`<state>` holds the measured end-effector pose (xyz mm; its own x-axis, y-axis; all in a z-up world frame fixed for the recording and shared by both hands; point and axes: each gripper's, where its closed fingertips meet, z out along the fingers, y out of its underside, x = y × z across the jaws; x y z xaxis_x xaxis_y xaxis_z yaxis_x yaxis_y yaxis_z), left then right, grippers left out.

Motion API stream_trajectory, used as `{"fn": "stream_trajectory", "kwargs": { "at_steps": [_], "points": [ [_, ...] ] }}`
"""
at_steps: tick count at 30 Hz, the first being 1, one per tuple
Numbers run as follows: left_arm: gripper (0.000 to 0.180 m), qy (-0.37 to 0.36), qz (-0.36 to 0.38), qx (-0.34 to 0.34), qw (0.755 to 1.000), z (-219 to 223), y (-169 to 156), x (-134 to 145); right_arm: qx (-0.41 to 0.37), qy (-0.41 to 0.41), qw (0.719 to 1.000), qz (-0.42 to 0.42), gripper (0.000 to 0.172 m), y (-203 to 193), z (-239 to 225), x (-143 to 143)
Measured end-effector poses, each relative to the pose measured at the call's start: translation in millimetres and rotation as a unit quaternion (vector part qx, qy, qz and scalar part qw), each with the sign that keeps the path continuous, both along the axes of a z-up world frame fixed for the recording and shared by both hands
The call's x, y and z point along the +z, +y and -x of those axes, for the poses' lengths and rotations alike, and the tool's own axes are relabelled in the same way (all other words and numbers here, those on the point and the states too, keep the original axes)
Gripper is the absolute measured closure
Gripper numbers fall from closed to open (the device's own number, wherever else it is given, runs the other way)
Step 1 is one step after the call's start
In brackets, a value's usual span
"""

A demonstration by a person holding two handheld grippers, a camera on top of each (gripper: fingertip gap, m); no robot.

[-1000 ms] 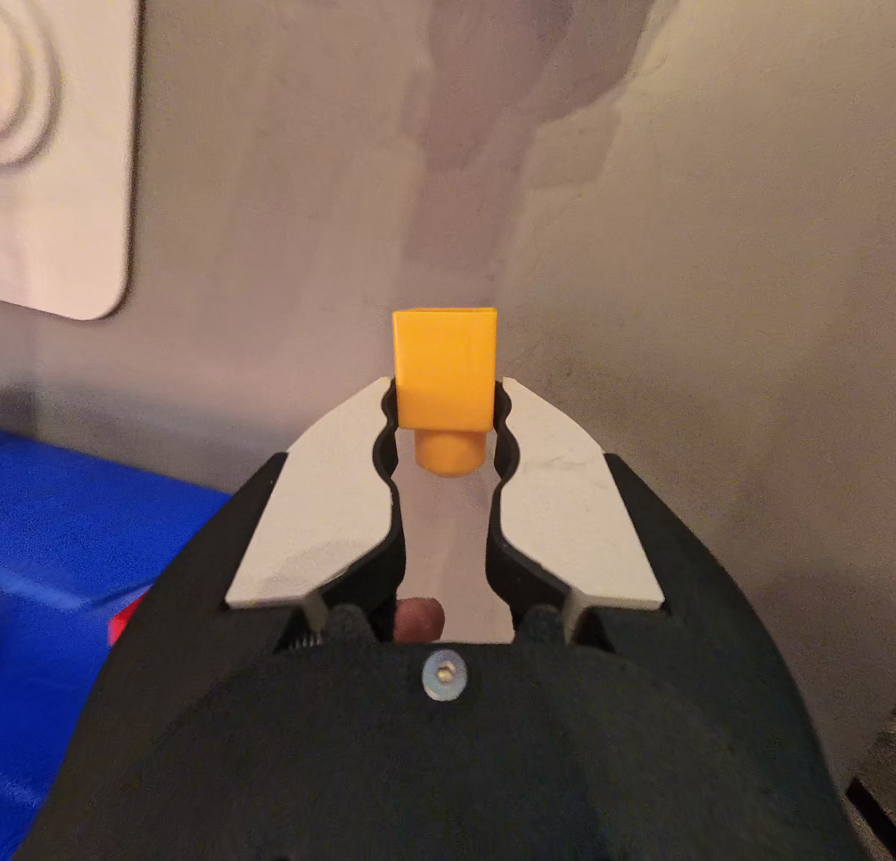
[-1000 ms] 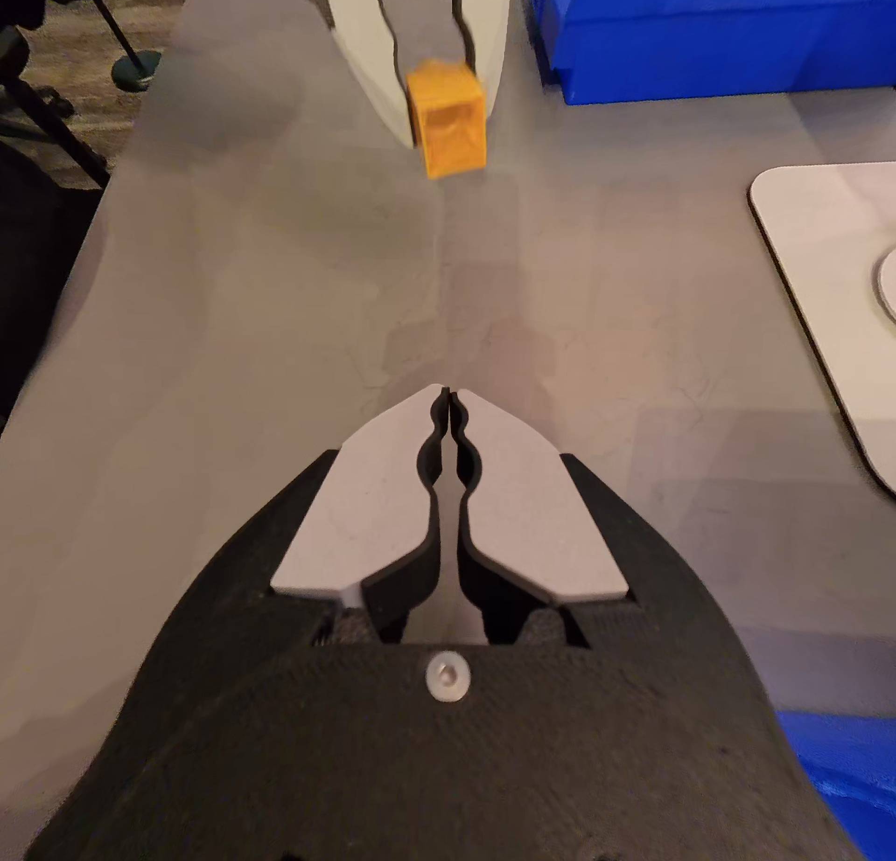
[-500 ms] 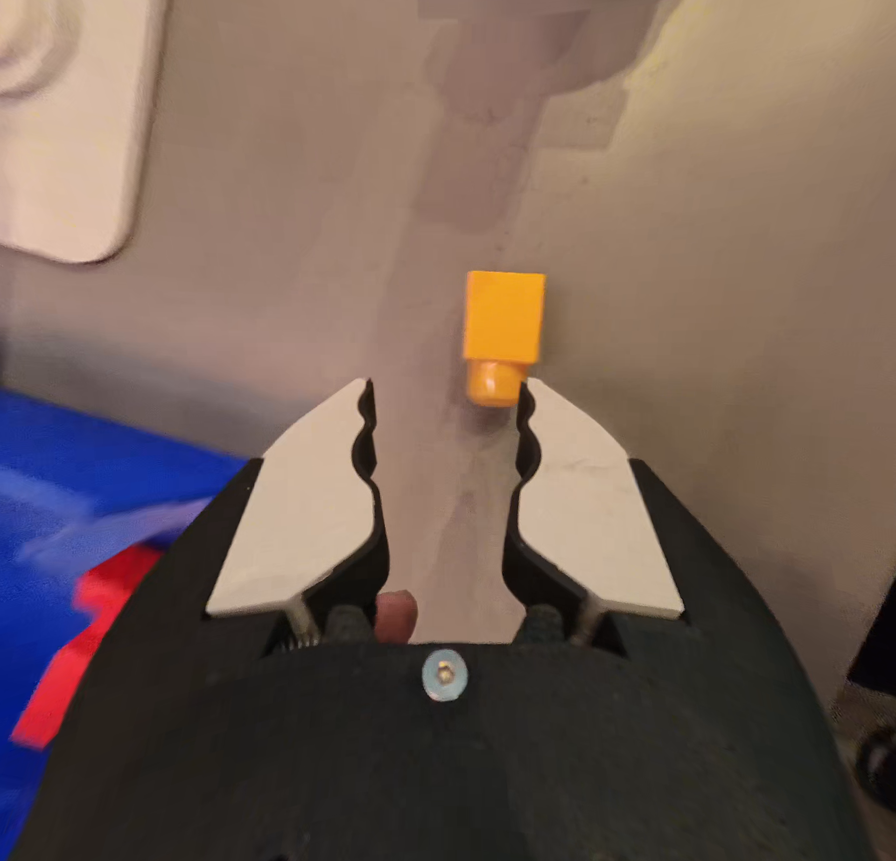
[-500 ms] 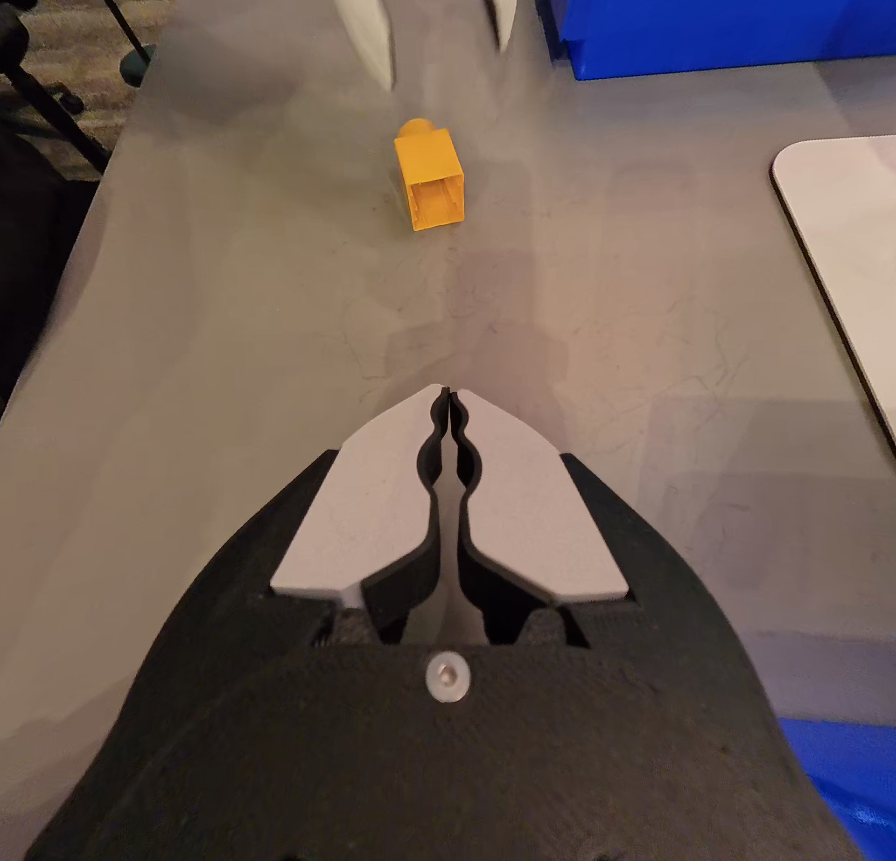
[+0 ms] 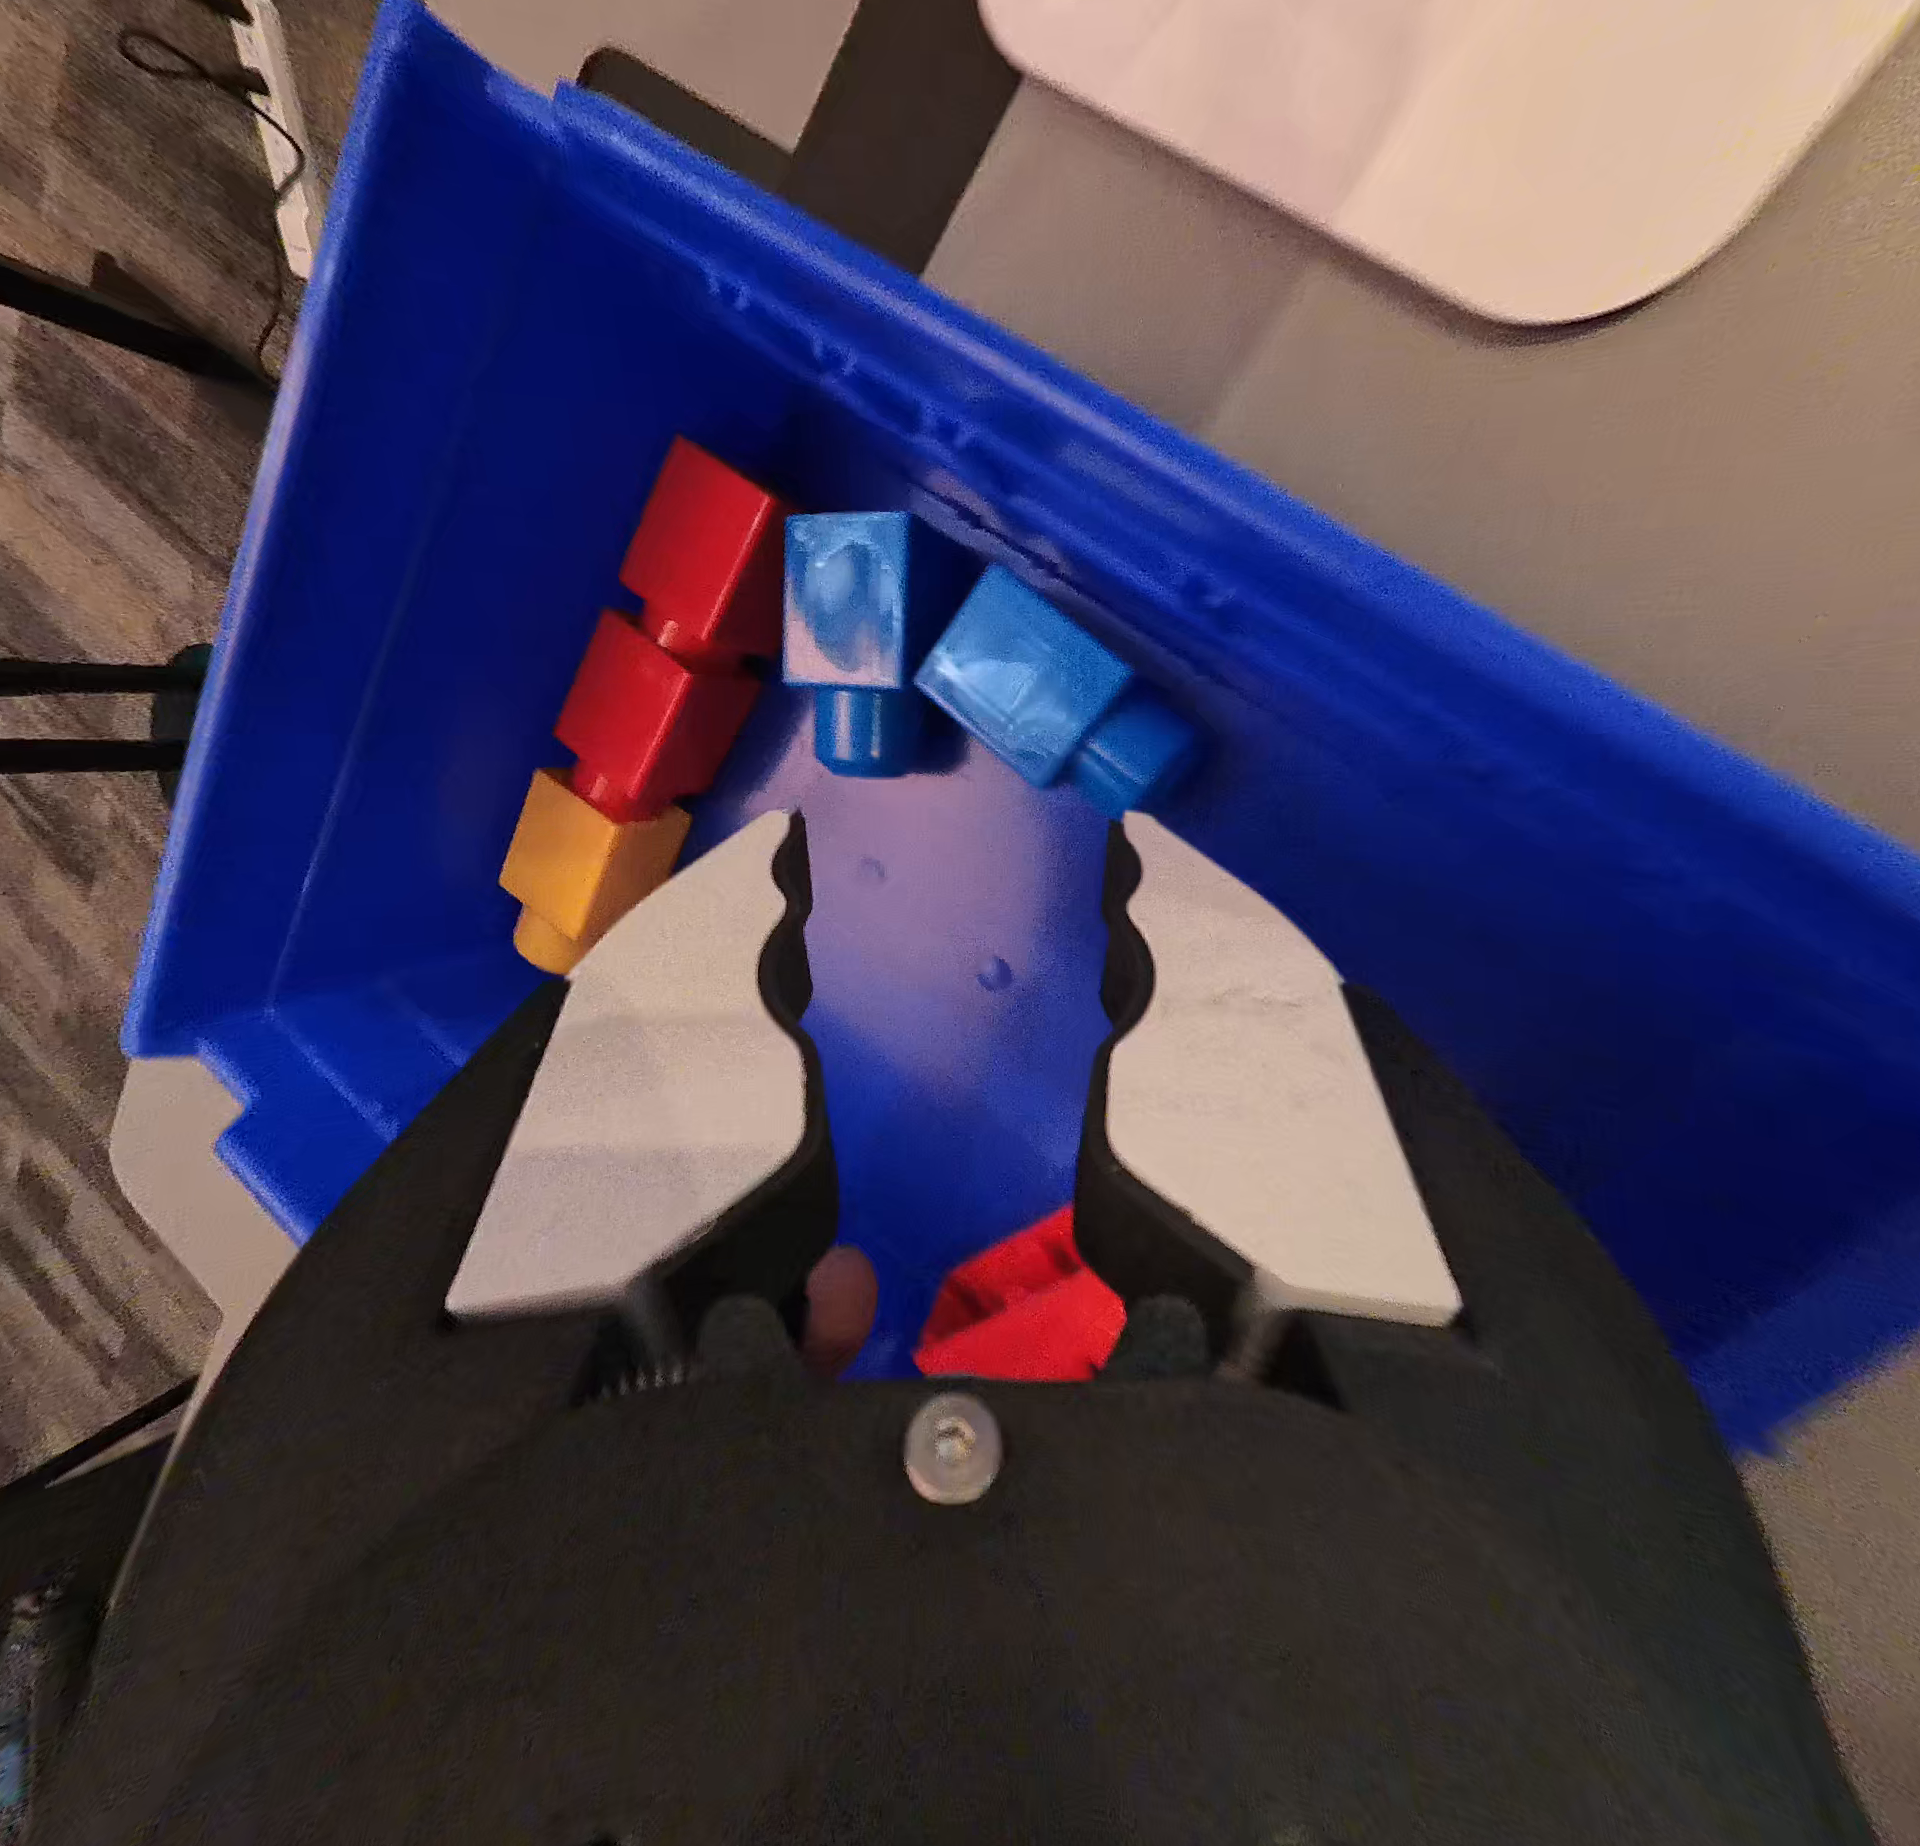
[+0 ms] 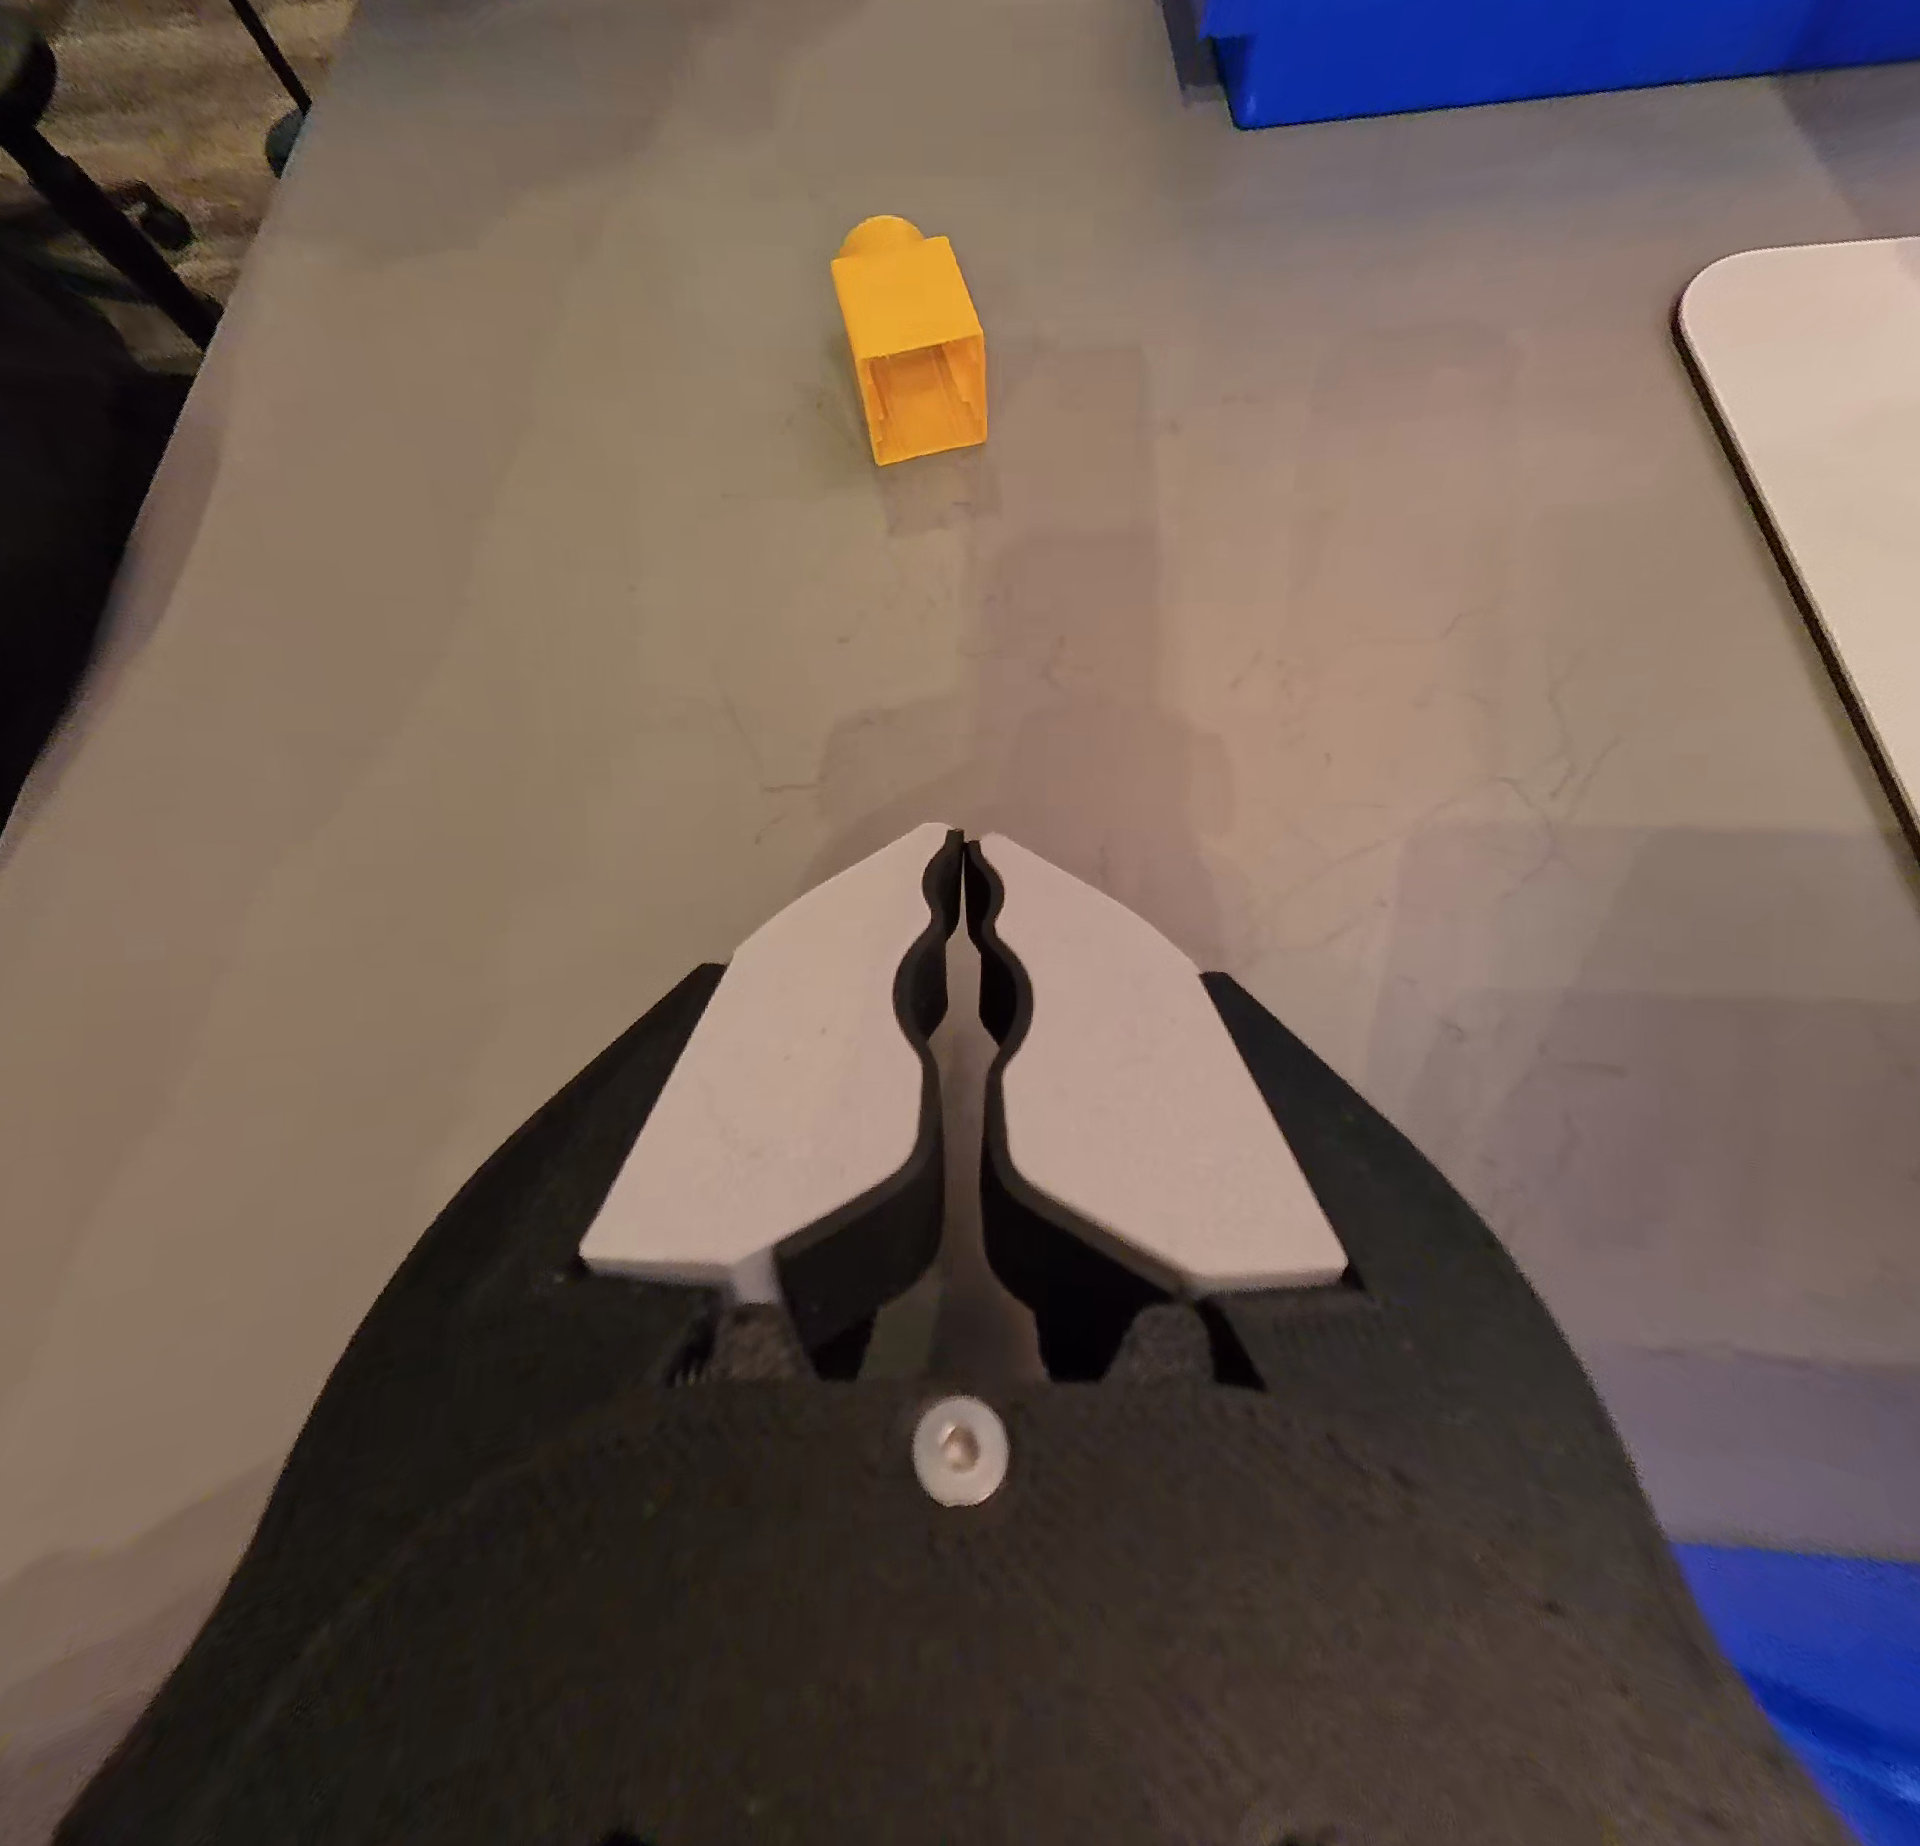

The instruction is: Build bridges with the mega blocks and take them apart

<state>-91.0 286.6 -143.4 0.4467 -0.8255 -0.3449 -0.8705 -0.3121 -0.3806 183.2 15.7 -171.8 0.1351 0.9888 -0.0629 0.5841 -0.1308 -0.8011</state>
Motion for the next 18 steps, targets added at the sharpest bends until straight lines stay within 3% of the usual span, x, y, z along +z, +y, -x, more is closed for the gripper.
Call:
{"fn": "stream_trajectory", "kwargs": {
  "at_steps": [3, 12, 13, 18],
  "points": [
    [0.133, 0.023, 0.019, 0.001, 1.0, 6, 19, -22, 0.001, -0.001, 1.0, 0.002, 0.172, 0, -1, -2],
    [0.143, 0.075, 0.035, -0.004, 0.997, 6, 43, -54, 0.01, -0.004, 1.0, 0.005, 0.171, -4, 0, -5],
    [0.152, 0.063, 0.043, -0.006, 0.997, 4, 43, -56, 0.01, -0.003, 1.0, 0.004, 0.171, -4, 0, -5],
    [0.152, 0.045, 0.041, 0.006, 0.998, 8, 41, -48, 0.007, -0.003, 1.0, 0.003, 0.171, -3, -2, -4]
  ]
}}
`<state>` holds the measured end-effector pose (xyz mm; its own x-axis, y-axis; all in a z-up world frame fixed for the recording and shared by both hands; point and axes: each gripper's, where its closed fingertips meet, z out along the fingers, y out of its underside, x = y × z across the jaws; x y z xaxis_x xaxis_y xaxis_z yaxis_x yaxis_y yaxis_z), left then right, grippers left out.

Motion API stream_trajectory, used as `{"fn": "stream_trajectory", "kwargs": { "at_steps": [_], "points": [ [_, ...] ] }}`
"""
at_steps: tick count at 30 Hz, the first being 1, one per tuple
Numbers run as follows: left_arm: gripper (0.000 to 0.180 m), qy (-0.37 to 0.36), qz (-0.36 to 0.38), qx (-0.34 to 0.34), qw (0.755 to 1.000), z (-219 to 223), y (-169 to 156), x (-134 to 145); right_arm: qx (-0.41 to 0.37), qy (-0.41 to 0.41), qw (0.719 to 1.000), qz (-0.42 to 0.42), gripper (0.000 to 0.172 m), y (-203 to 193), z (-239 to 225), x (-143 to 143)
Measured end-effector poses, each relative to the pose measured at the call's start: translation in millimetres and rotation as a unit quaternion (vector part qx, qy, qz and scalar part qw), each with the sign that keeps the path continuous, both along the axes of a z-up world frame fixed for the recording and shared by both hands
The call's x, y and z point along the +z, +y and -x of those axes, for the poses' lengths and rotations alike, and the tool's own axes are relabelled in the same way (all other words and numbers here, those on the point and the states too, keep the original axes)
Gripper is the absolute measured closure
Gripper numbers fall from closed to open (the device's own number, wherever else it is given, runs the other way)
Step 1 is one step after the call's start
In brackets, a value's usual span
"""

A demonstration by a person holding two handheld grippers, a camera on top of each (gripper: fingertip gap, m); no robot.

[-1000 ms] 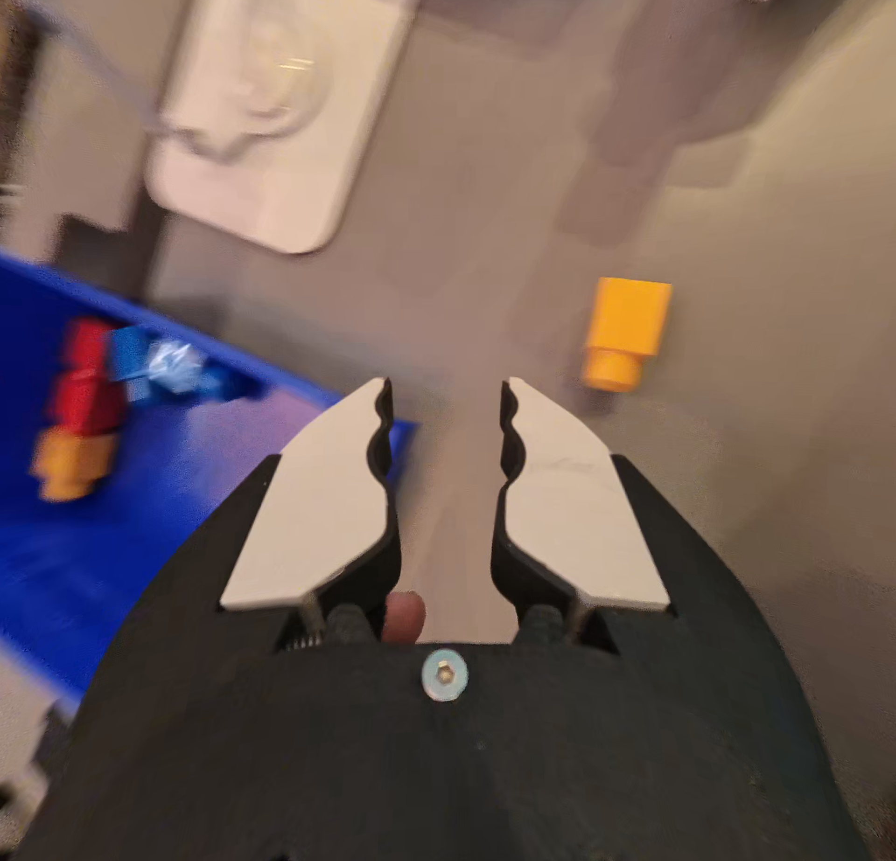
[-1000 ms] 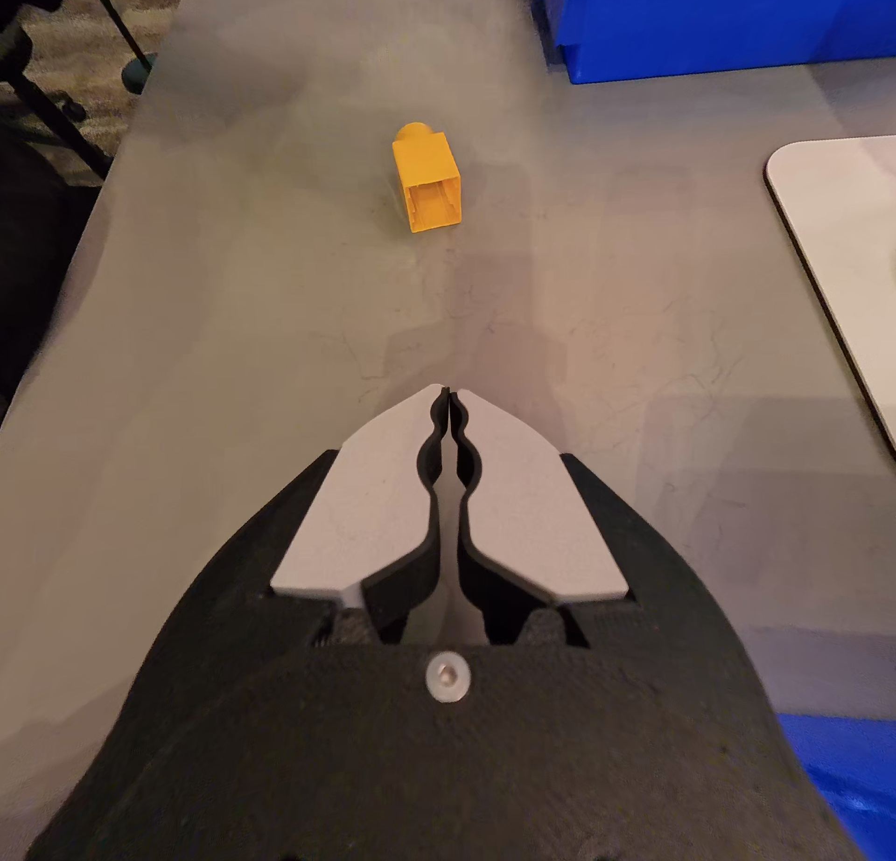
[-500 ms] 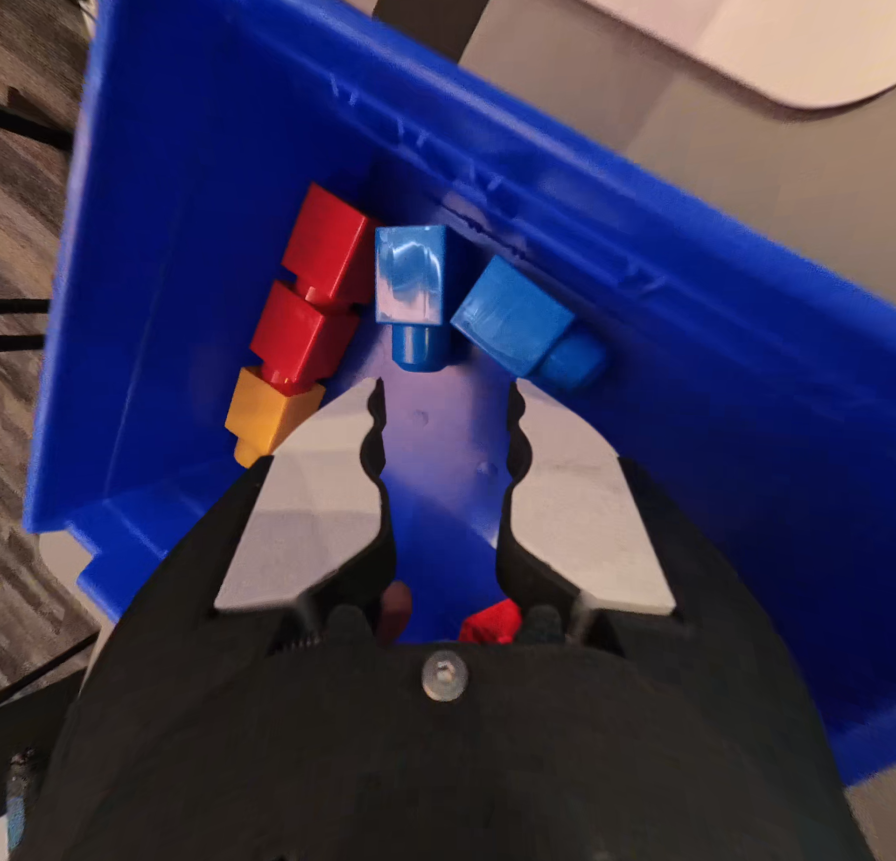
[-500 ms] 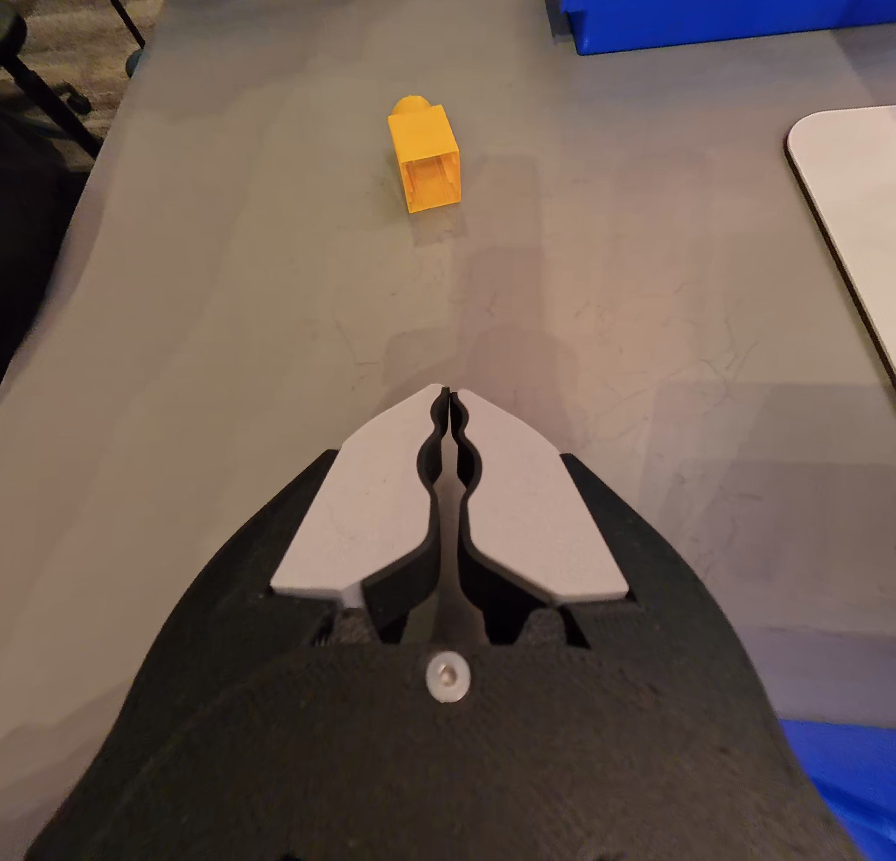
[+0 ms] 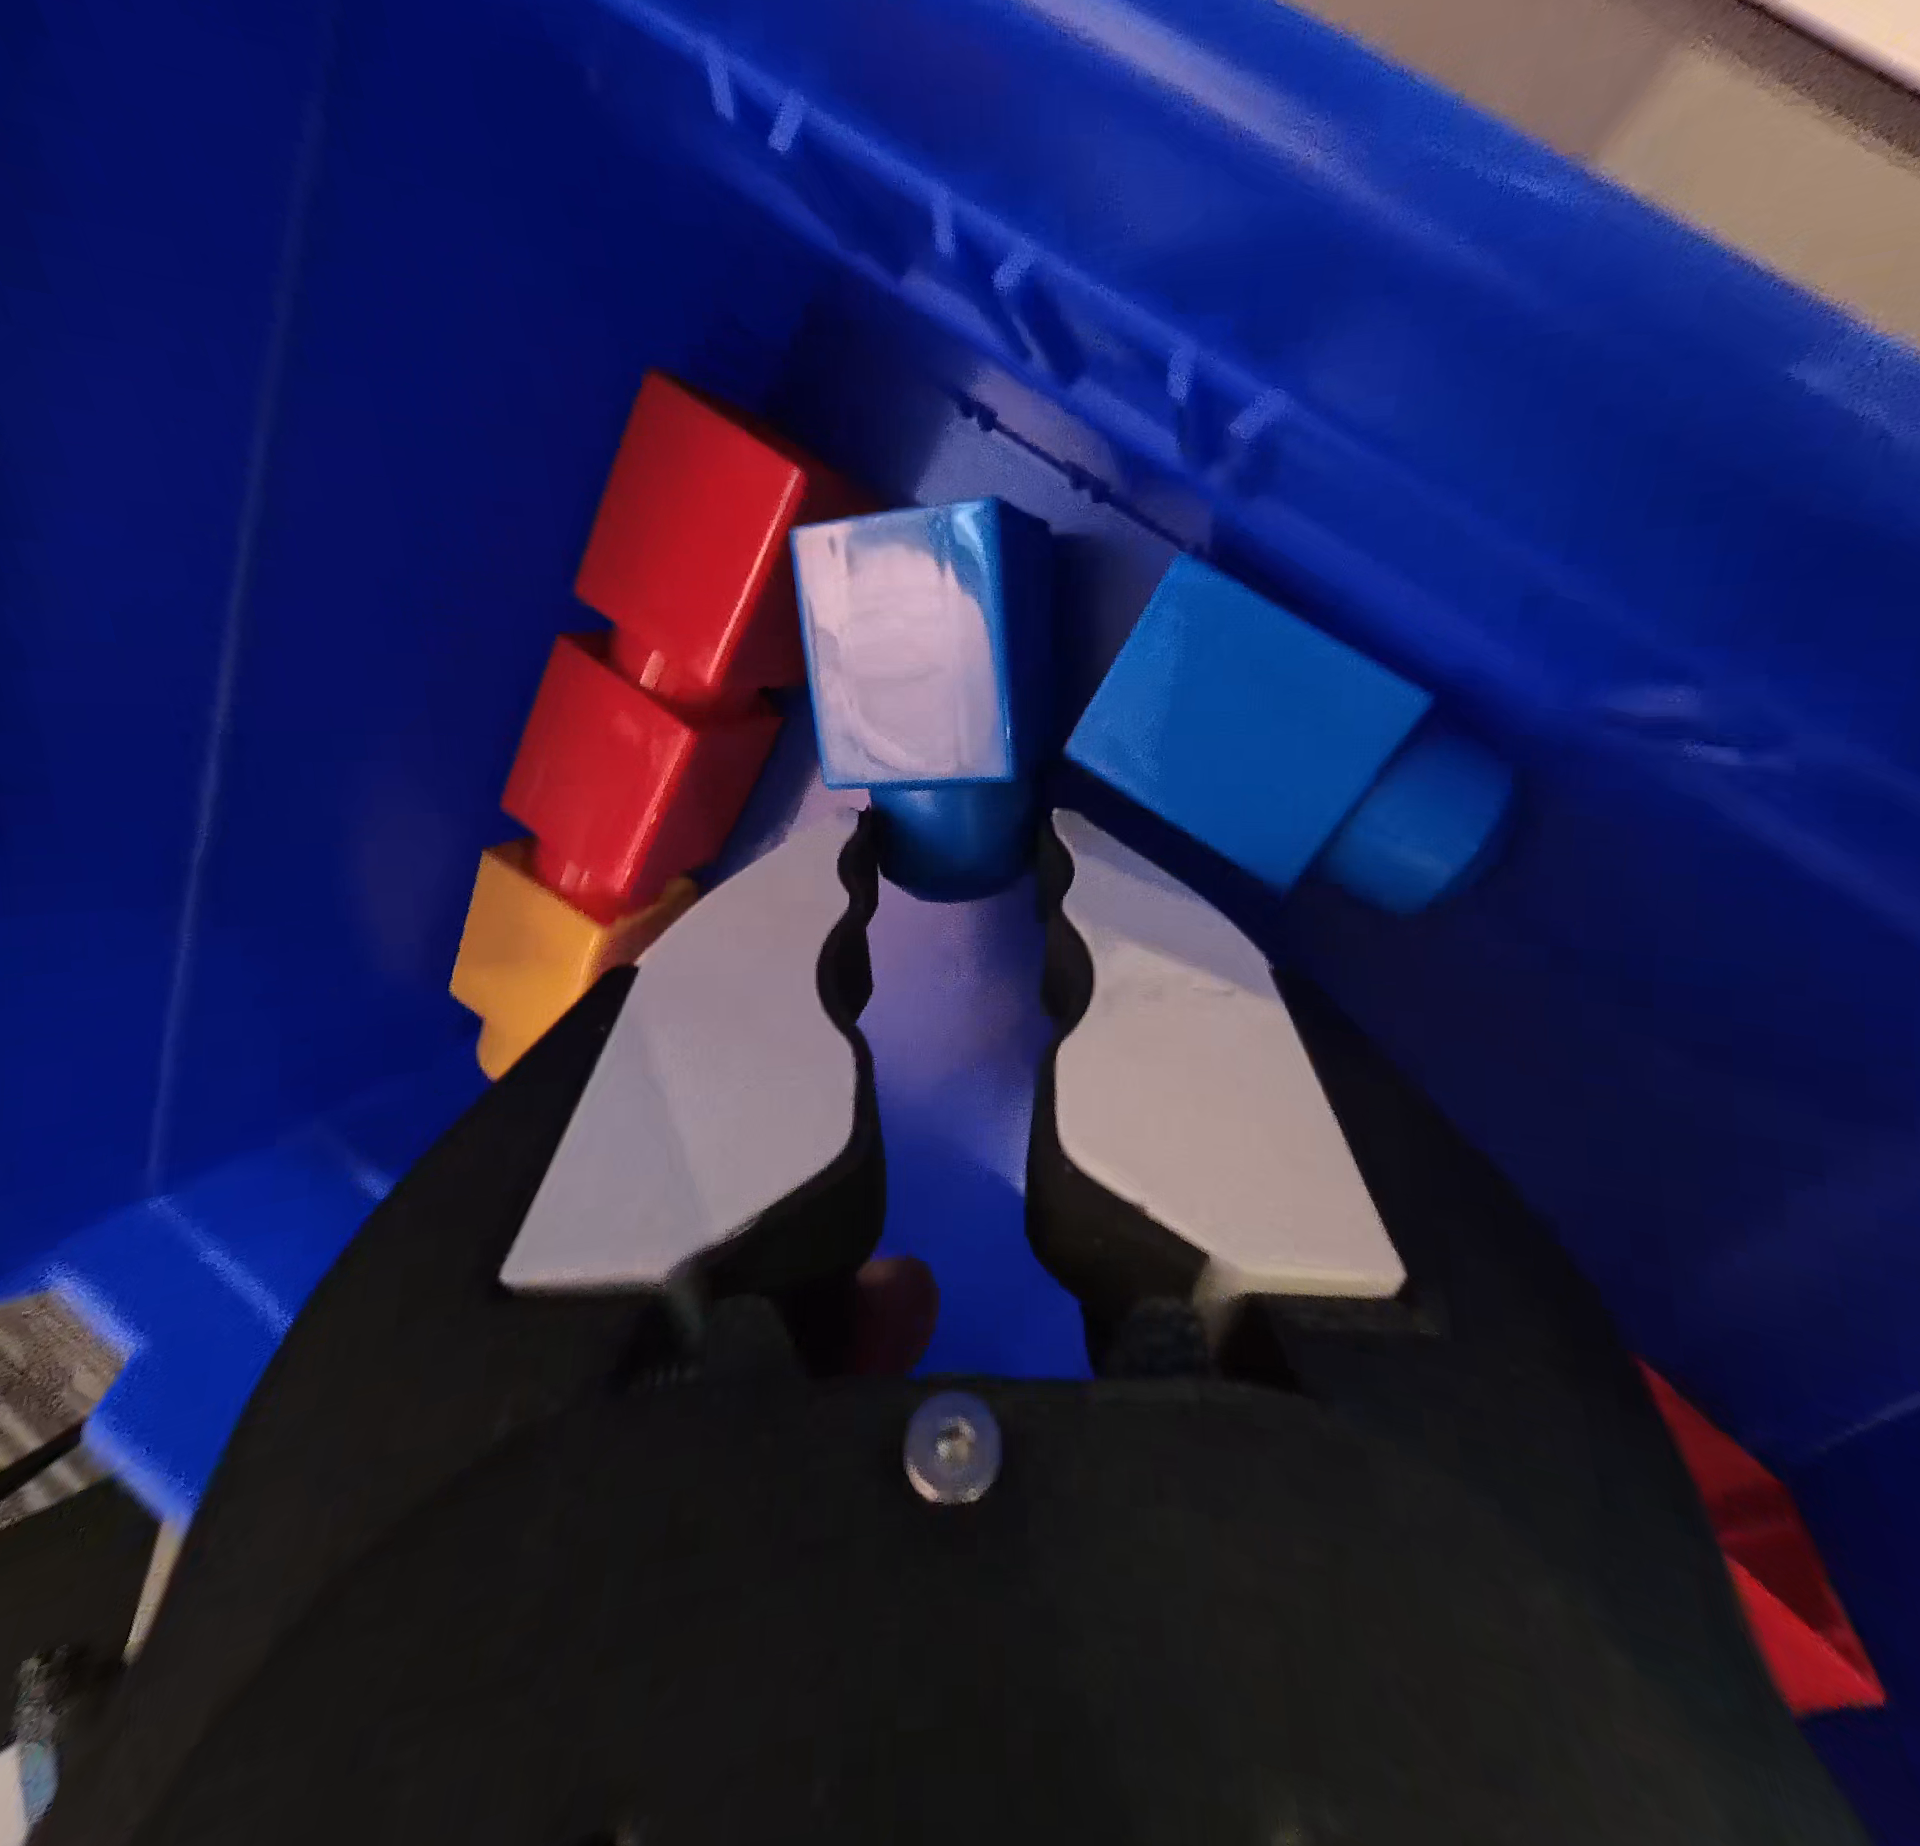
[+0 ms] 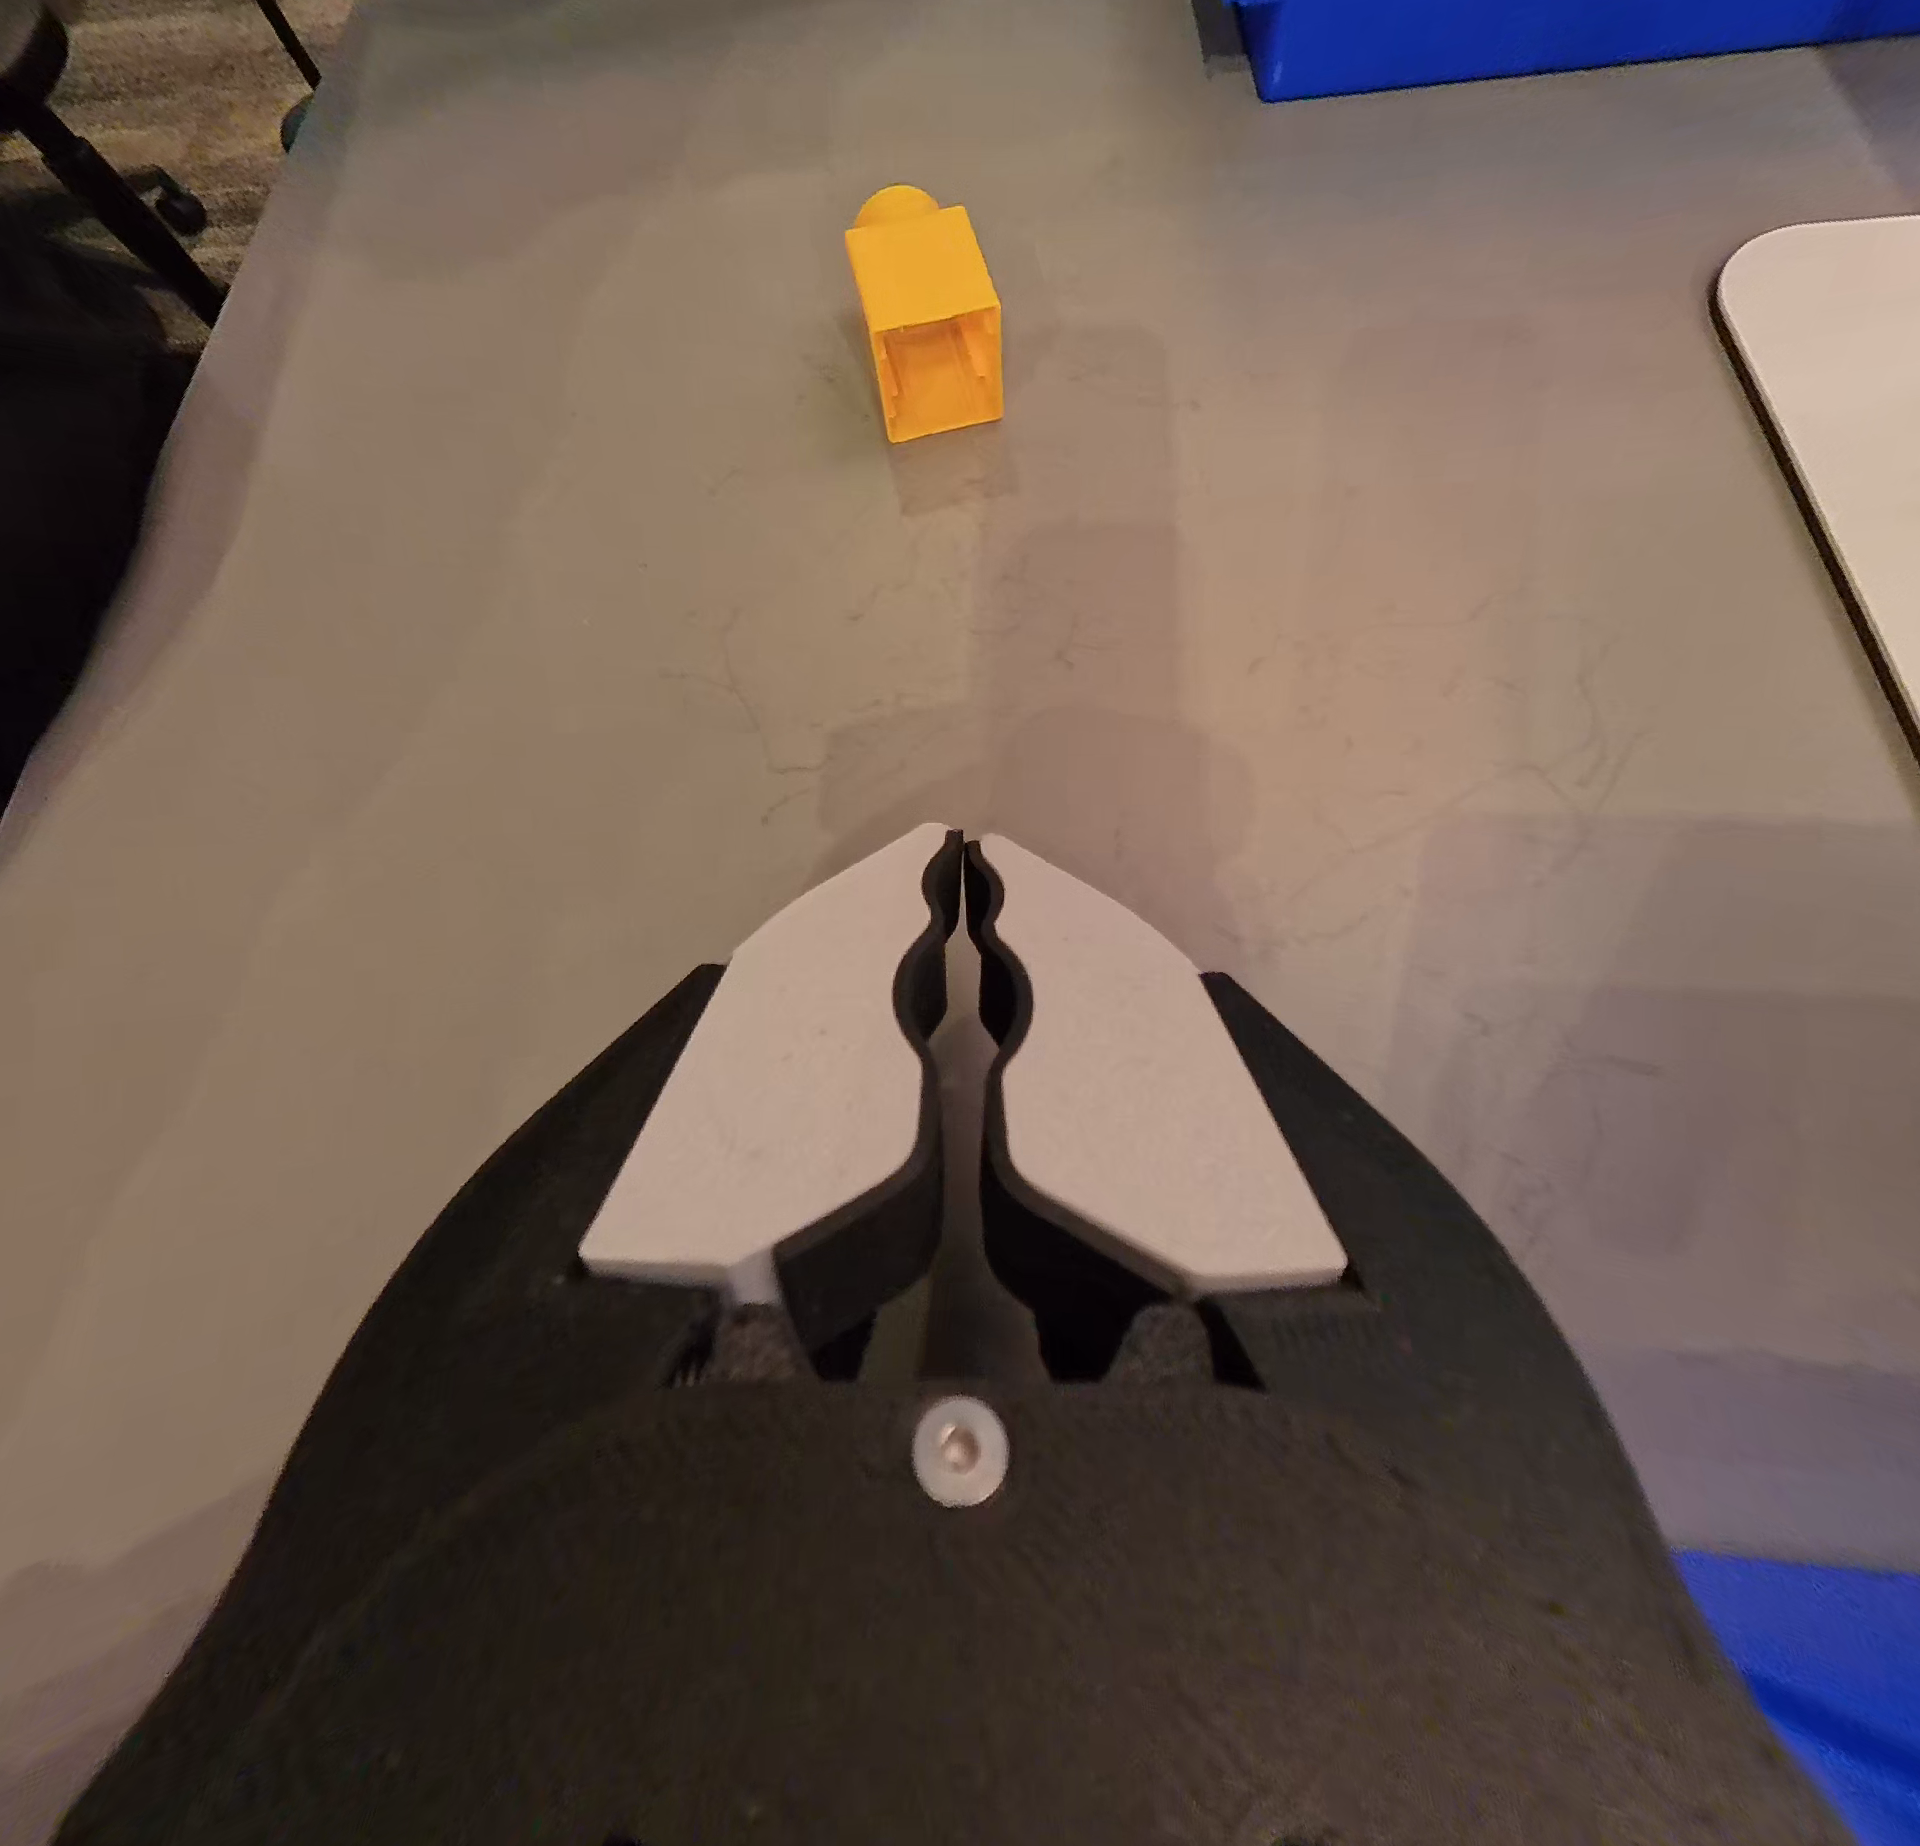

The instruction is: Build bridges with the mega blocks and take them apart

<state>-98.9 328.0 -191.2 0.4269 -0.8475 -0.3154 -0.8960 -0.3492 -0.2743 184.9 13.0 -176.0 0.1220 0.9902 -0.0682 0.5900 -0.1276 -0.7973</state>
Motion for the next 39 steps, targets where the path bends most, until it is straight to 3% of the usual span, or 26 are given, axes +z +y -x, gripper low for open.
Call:
{"fn": "stream_trajectory", "kwargs": {
  "at_steps": [5, 11, 15, 18, 27, 36, 39],
  "points": [
    [0.152, 0.006, -0.035, 0.01, 0.999, 19, -36, 42, -0.001, 0.005, 1.0, -0.002, 0.172, 0, 0, 2],
    [0.152, -0.04, -0.073, -0.014, 0.996, 11, -134, 105, 0.005, 0.003, 1.0, 0.003, 0.172, -3, 1, -1],
    [0.152, -0.068, -0.07, -0.074, 0.992, -26, -212, 111, 0.007, 0.002, 1.0, 0.0, 0.172, -4, 2, -2],
    [0.152, -0.094, -0.039, -0.124, 0.987, -67, -259, 94, 0.007, -0.001, 1.0, -0.001, 0.172, -4, 2, -3],
    [0.152, -0.024, 0.019, -0.149, 0.988, -91, -265, 20, 0.011, -0.009, 1.0, -0.004, 0.172, -5, 3, -5],
    [0.15, -0.025, 0.066, -0.149, 0.986, -97, -268, -9, 0.016, -0.013, 1.0, -0.003, 0.171, -8, 4, -7],
    [0.146, -0.038, 0.067, -0.146, 0.986, -91, -273, 2, 0.015, -0.011, 1.0, -0.001, 0.171, -8, 3, -7]
  ]
}}
